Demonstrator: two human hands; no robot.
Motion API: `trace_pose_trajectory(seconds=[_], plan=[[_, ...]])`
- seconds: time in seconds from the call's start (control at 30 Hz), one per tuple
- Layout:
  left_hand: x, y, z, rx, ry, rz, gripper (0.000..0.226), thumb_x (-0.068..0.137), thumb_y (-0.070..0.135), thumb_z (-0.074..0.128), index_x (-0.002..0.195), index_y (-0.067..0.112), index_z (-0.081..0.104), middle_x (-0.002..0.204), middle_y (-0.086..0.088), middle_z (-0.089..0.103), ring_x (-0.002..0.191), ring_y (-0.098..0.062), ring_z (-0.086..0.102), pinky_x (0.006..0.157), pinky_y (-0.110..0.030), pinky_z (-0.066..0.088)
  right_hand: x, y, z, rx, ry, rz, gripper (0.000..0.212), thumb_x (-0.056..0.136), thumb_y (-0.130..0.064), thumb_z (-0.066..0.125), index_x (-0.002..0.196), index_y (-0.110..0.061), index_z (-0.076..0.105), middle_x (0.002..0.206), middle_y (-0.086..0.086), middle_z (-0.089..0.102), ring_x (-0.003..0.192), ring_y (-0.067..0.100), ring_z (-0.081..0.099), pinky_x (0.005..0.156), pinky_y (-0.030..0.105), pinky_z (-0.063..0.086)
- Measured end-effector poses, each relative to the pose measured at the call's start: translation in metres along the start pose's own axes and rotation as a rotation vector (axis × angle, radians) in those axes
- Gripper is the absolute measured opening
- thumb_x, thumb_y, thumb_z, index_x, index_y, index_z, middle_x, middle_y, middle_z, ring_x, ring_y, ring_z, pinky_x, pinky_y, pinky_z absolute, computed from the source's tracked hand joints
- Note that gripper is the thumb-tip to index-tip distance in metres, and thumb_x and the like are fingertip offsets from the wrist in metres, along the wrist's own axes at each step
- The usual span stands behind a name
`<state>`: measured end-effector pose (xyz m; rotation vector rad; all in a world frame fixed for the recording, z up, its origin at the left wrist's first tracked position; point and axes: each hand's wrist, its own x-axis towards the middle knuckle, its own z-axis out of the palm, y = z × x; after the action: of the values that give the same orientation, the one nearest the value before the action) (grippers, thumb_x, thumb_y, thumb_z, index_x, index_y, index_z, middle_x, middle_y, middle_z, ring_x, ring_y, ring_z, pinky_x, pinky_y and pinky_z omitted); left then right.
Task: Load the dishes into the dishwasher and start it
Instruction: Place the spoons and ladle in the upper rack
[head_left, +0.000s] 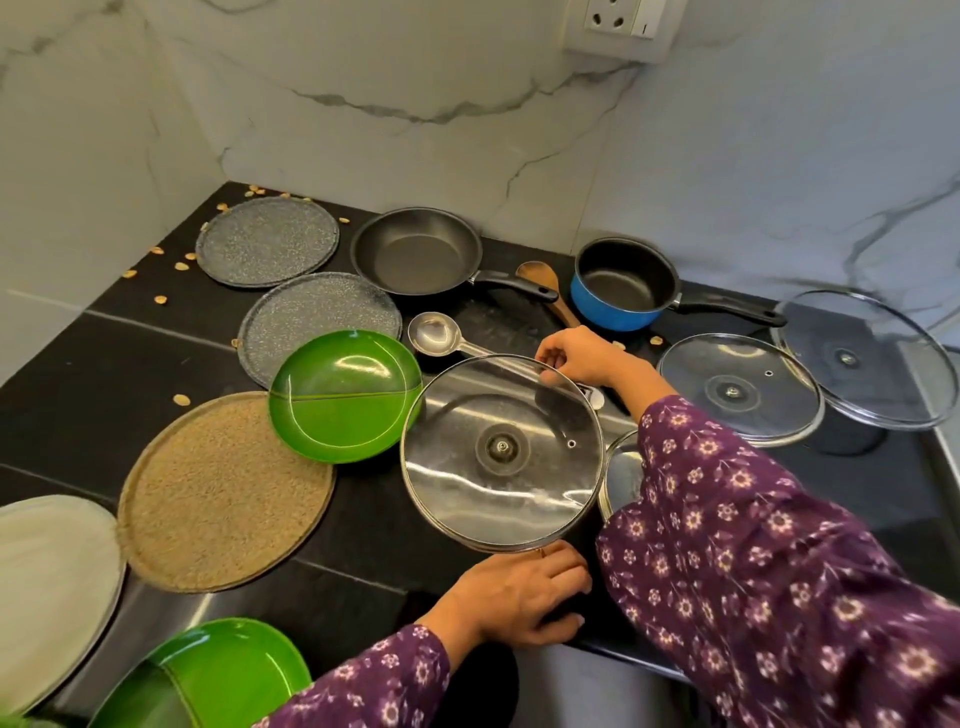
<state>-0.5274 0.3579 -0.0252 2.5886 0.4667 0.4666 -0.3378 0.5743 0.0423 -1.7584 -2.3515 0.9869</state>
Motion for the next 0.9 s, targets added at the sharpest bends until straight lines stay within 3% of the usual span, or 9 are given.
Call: trace_pose_trajectory(seconds=[0.2,0.3,0.47,0.57,0.67,0.8,0.9], plan=[[0.000,0.000,0.000,-0.003,-0.004,0.005,0.029,0.091,0.030,0.055,0.111,0.010,0.053,0.114,-0.007,0.053,0.110,-0.023,0.049,0.085,-0.032,0.047,-0.003,0.002,0.008,-0.079,0.021,0.007,0.022,0.082,-0.031,0.067,0.099,-0.016,0.064,0.088,-0.001,0.063,0.078,0.014,0.057,0.067,0.026,0.047],[0.000,0.000,-0.001,0.021,-0.001,-0.006,0.029,0.091,0.032,0.055,0.111,0.011,0.053,0.115,-0.005,0.053,0.111,-0.021,0.048,0.086,-0.031,0.047,-0.010,0.000,0.007,-0.079,0.028,0.006,0.017,0.086,-0.023,0.063,0.097,-0.010,0.060,0.091,0.004,0.060,0.081,0.018,0.054,0.070,0.028,0.043],[0.000,0.001,0.000,0.041,0.014,-0.010,0.029,0.090,0.034,0.054,0.110,0.013,0.054,0.114,-0.003,0.055,0.110,-0.020,0.049,0.087,-0.030,0.046,-0.029,-0.001,-0.009,-0.099,0.144,-0.040,0.001,0.091,-0.012,0.051,0.092,-0.011,0.052,0.085,0.008,0.059,0.074,0.018,0.055,0.075,0.042,0.049],[-0.001,0.002,-0.002,0.053,0.008,-0.020,0.028,0.090,0.035,0.054,0.109,0.015,0.055,0.114,-0.001,0.055,0.110,-0.018,0.050,0.089,-0.028,0.045,-0.053,-0.004,-0.019,-0.142,0.268,-0.050,0.003,0.093,-0.012,0.045,0.092,-0.013,0.048,0.084,0.007,0.059,0.073,0.024,0.057,0.069,0.042,0.049],[0.001,0.005,-0.004,0.068,0.014,-0.021,0.026,0.089,0.037,0.056,0.106,0.018,0.056,0.112,0.002,0.056,0.108,-0.016,0.051,0.090,-0.027,0.044,-0.091,-0.006,-0.030,-0.096,0.495,-0.039,0.003,0.092,-0.010,0.046,0.089,-0.012,0.045,0.082,0.008,0.055,0.073,0.028,0.053,0.066,0.042,0.045],[0.004,0.010,-0.006,0.094,0.001,-0.017,0.024,0.089,0.038,0.058,0.102,0.019,0.058,0.107,0.003,0.059,0.103,-0.014,0.052,0.091,-0.021,0.041,-0.168,0.001,-0.048,0.060,0.773,-0.052,0.004,0.089,-0.004,0.054,0.091,-0.005,0.051,0.074,0.002,0.052,0.064,0.014,0.046,0.062,0.020,0.038],[0.013,0.024,-0.003,0.096,-0.025,0.008,0.023,0.092,0.040,0.052,0.101,0.020,0.058,0.104,0.004,0.059,0.097,-0.012,0.055,0.083,-0.024,0.047,-0.241,0.013,-0.057,0.194,0.952,0.009,0.010,0.085,0.000,0.060,0.094,-0.003,0.061,0.078,0.001,0.061,0.066,0.001,0.053,0.065,0.003,0.038]])
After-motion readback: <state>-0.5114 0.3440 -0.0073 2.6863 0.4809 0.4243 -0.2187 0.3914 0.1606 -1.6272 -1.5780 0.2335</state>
